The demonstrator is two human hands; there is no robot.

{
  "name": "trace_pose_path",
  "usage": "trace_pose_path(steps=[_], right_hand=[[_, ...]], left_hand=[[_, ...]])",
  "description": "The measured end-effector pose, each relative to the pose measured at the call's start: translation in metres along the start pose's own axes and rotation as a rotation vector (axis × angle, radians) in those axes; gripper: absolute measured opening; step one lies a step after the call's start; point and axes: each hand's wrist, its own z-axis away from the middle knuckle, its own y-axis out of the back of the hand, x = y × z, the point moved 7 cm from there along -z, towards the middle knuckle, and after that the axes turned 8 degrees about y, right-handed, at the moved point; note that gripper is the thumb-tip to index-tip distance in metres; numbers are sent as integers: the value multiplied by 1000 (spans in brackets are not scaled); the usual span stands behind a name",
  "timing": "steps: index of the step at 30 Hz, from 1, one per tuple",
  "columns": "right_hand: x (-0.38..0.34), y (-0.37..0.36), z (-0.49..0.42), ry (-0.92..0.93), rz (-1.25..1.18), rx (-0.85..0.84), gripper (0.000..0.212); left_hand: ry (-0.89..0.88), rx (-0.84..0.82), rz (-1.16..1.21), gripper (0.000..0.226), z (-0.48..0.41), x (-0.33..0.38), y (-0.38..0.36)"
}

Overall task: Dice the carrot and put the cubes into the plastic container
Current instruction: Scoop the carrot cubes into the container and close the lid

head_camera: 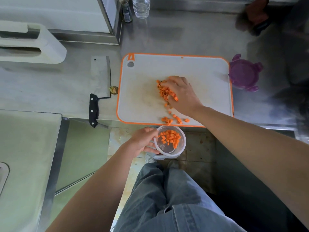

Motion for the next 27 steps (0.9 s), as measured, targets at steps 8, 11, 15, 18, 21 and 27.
trace_pose_path(steps=[8,11,15,18,21,27], right_hand=[[4,-9,-16,2,61,-92,45],[13,-9,-22,-38,61,-122,55],[14,-24,-22,-64,37,-232,55],[6,-24,-15,12,-16,-198,46],[6,-25,-3,61,-44,-191,39],[1,-19,16,122,-116,-190,37]], left_hand=[[23,-51,-30,31,-2,4,4],[27,-52,-58,29,-4,5,6],[32,-53,-82,30,-5,7,6],[22,-57,-92,30,-4,9,5],[23,-60,-89,30,-4,10,5],[26,-37,-81,22,-4,9,6]])
